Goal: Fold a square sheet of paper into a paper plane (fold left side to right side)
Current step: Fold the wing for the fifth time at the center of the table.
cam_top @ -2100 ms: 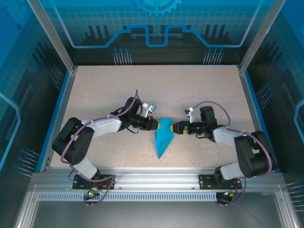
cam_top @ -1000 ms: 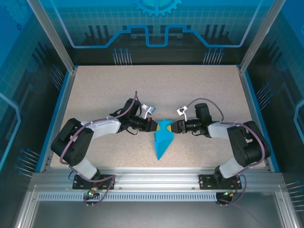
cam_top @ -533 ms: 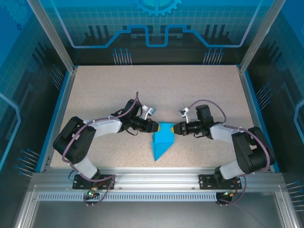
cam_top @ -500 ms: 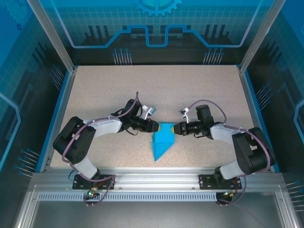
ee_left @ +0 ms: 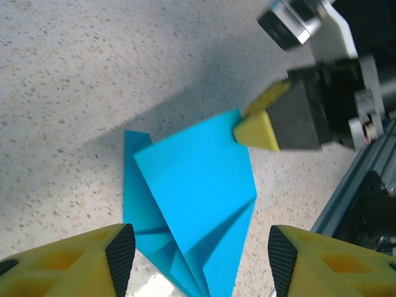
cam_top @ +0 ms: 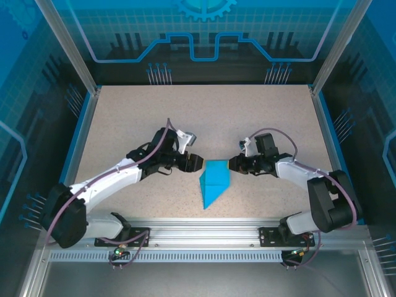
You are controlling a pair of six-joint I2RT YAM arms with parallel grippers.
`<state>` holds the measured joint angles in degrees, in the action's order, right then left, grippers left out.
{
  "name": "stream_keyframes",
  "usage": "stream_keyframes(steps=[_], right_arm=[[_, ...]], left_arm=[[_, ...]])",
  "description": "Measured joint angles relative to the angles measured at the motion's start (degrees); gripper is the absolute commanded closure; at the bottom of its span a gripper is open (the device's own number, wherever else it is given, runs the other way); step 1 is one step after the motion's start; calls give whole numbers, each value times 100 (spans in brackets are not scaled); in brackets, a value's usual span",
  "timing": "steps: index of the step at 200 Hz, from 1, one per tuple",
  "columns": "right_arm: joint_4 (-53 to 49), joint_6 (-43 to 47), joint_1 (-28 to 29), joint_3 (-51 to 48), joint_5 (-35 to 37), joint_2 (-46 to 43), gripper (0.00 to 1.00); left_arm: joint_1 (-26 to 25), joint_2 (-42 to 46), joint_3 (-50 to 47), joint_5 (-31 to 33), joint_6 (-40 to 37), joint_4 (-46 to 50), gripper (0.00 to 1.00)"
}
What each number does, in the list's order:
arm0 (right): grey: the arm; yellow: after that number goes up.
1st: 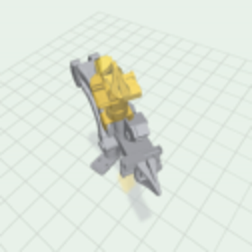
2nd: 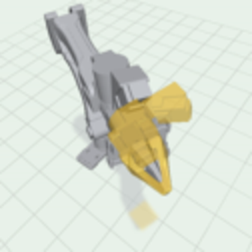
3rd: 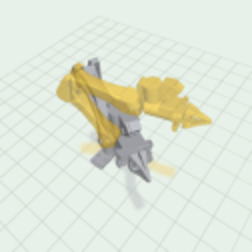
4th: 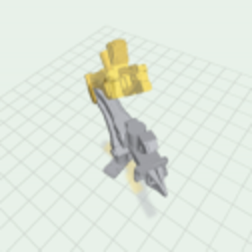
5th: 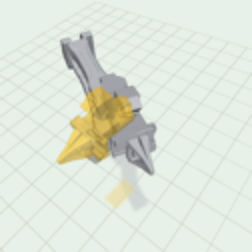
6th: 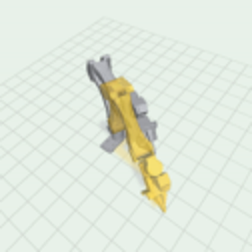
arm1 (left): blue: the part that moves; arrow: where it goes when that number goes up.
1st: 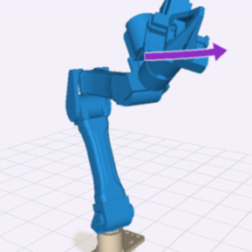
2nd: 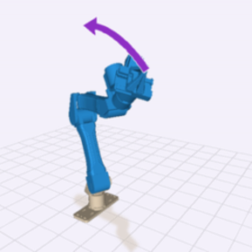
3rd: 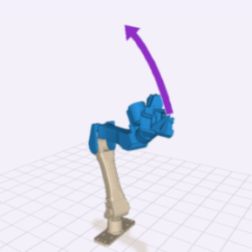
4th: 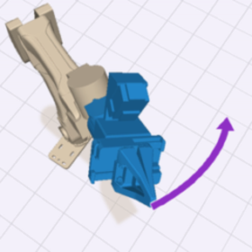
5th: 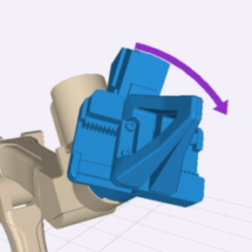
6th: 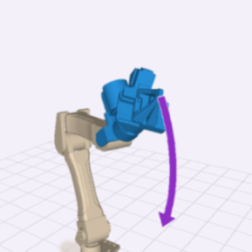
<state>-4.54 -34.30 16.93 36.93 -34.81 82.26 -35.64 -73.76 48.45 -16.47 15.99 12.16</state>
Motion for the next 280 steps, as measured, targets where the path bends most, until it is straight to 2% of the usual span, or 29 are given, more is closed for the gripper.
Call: stream_keyframes(steps=[30, 61, 80, 141, 174, 226, 280], right_arm=[[-129, -197, 105, 278, 33, 332, 87], [-201, -361, 299, 533, 35, 678, 98], [-208, -463, 380, 605, 33, 804, 100], [-450, -664, 560, 872, 168, 1025, 100], [-562, -754, 610, 964, 275, 1056, 100], [-612, -984, 673, 992, 380, 1078, 100], [-549, -1279, 717, 992, 446, 1075, 100]], left_arm=[[-782, 195, -15, 627, -74, 444, 37], [-1576, 195, -17, 1329, -70, 807, 36], [-1998, 94, -17, 1735, 15, 951, 34], [-2883, -1062, 514, 2730, 411, 1338, 35], [-3128, -1676, 970, 3082, 684, 1478, 35], [-3152, -2138, 1296, 3626, 1147, 1998, 32], [-3215, -2741, 1768, 3871, 1287, 2374, 33]])
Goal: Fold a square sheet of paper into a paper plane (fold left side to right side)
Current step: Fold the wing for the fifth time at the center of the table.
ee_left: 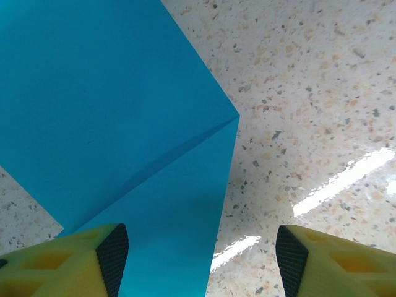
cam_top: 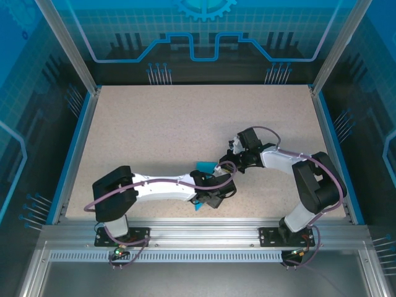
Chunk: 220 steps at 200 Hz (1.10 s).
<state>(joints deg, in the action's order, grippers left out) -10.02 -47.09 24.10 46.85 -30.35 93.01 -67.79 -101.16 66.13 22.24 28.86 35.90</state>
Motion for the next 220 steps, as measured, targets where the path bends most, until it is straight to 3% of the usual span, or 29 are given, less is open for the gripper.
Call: stream_keyframes(steps=[38, 157, 203, 220], right_arm=[[46, -118, 33, 0, 22, 0, 100], [-107, -101, 72, 44, 186, 0, 100], [-345, 175, 72, 168, 192, 2, 100], [-413, 275, 72, 197, 225, 2, 100]], left_arm=[[0, -236, 138, 184, 122, 251, 38], [0, -369, 192, 352, 227, 459, 79], [0, -367, 192, 372, 221, 455, 100], [0, -361, 192, 389, 236, 452, 100]])
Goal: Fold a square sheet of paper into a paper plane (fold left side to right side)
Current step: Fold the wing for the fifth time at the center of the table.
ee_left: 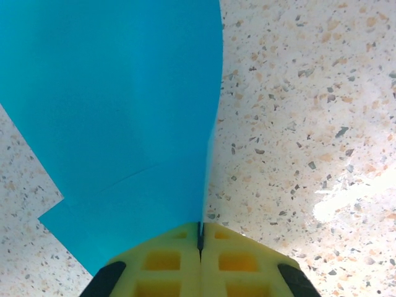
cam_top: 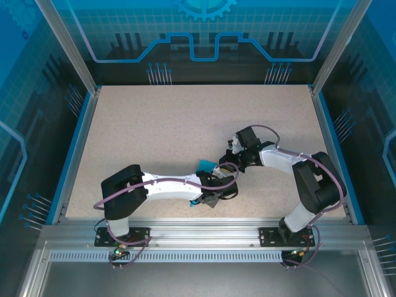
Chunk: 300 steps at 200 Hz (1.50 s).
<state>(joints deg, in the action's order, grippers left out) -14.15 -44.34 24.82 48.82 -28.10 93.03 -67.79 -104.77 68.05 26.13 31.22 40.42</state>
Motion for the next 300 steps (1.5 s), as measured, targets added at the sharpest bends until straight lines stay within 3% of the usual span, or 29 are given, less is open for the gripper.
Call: stream_keyframes(steps=[7, 39, 78, 128, 203, 300], right_arm=[[-28, 50, 0, 4, 37, 0, 98], [-168, 295, -2, 4, 313, -129, 65], [-201, 608, -195, -105, 844, -1191, 29], [-149, 809, -546, -1069, 1318, -2603, 4], [33, 881, -586, -2234, 1353, -3917, 0], [929, 726, 76, -2658, 1272, -3926, 0]], left_arm=[[0, 15, 0, 0, -2, 0, 100], [76, 264, -105, -181, -22, -151, 100], [527, 732, -404, -1119, -24, -697, 100], [1099, 815, -682, -2354, 28, -1388, 100], [2092, 815, -1493, -4249, 649, -2973, 100], [2973, 938, -2549, -5845, 1193, -4911, 100]])
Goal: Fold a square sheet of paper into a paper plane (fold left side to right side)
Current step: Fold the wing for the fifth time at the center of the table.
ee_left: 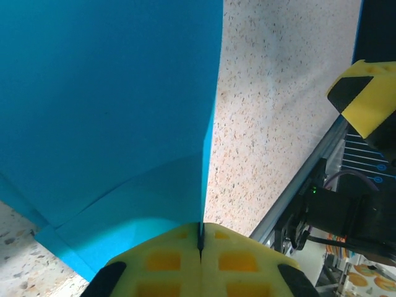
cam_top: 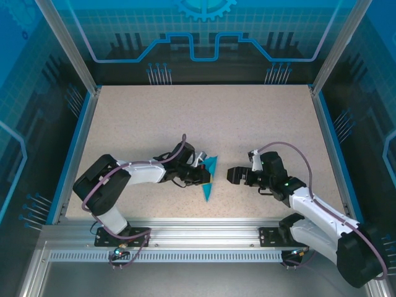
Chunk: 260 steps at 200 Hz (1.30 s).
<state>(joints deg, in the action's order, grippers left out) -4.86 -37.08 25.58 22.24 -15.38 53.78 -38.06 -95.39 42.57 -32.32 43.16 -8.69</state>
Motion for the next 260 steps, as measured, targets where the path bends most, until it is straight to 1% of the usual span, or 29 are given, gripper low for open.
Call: stream_keyframes(steps=[37, 96, 121, 206, 260], right_arm=[[490, -190, 177, -20, -13, 382, 2], [1320, -761, 221, -13, -238, 1414, 22], [1589, -909, 326, 22, -310, 1740, 27], [2159, -1043, 590, 391, -304, 2483, 31], [2382, -1211, 791, 638, -205, 2968, 37]], left_arm=[[190, 0, -396, -339, 120, -702, 100], [391, 0, -743, -680, 223, -1414, 100], [496, 0, -850, -796, 238, -1626, 100], [848, -175, -1071, -1097, 240, -2024, 100], [1067, -413, -1097, -1266, 188, -2070, 100]])
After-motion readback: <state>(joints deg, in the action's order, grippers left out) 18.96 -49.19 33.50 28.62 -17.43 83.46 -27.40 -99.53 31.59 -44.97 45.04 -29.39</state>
